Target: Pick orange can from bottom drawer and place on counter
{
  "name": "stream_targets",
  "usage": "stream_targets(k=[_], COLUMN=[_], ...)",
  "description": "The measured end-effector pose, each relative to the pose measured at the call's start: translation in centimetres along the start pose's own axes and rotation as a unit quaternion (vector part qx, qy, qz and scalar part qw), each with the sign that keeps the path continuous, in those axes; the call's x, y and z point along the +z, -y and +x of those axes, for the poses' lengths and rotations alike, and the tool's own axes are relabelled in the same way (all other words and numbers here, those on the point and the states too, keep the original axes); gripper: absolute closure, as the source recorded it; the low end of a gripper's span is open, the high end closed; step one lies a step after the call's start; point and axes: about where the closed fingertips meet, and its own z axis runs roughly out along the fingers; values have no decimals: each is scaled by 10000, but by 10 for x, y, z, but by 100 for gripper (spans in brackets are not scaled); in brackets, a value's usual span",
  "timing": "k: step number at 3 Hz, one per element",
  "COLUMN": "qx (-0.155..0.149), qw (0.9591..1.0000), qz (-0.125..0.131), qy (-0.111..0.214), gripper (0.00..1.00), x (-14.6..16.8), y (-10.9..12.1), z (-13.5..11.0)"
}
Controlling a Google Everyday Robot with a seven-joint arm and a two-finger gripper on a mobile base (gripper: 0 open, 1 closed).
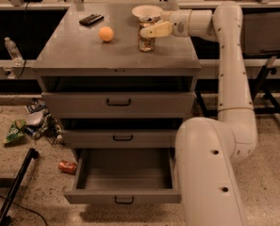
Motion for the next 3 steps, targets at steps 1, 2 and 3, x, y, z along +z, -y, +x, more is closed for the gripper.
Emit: stream_targets(k=[1,2,3], qx=[-339,-1255,-1177], qw=[9994,9914,9925], qz=[34,275,236], qy=[94,234,243], gripper=[0,0,0], x=[-52,-154,-139], y=[-1,-20,-19], z=[-11,-63,-60])
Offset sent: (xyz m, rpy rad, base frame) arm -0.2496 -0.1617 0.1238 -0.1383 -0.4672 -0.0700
